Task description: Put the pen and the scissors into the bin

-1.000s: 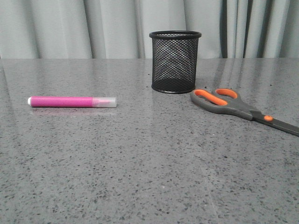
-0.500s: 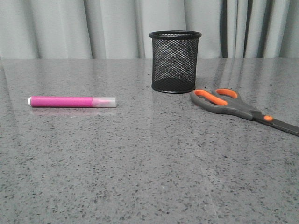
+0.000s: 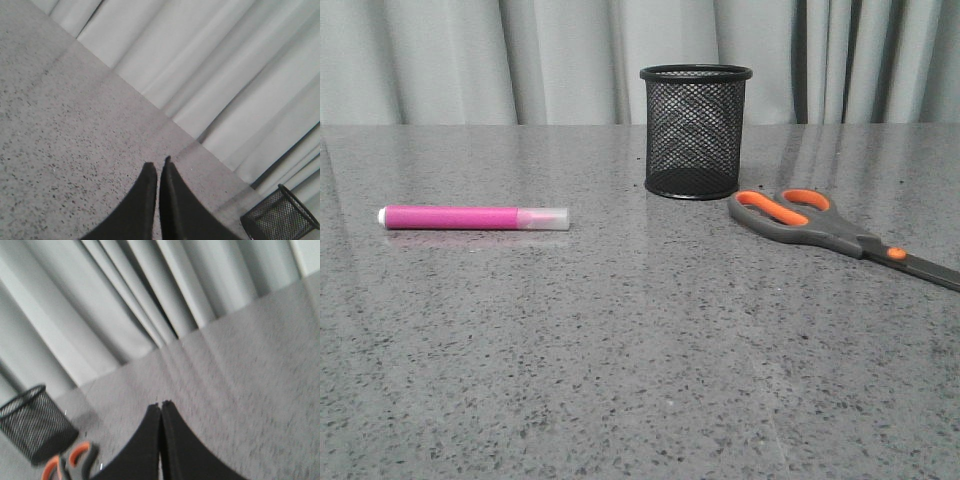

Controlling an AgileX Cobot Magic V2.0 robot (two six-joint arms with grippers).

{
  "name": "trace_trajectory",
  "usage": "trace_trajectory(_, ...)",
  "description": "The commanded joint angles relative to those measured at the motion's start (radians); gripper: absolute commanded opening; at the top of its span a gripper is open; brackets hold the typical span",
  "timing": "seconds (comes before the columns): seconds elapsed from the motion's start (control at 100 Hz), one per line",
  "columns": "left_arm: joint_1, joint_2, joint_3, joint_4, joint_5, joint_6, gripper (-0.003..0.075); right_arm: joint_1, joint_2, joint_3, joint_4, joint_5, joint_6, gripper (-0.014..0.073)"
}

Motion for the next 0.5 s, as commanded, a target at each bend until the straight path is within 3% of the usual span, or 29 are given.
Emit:
trace_trajectory(0.0, -0.007, -0.030, -0.040, 0.007, -0.005, -0.003, -0.0019, -0.008, -0.012, -0.068, 0.005, 0.051, -0.005, -0.0069)
trace_trajectory(0.24, -0.007, 0.090, -0.223, 0.190, 0.169, 0.024, -0.0019, -0.008, 0.131, -0.230, 0.005, 0.246, -0.085, -0.0069)
trace_trajectory(0.49, -0.007, 0.350, -0.452, 0.207, 0.358, 0.293, -0.0019, 0.050, 0.401, -0.430, -0.001, 0.389, -0.247, -0.0069)
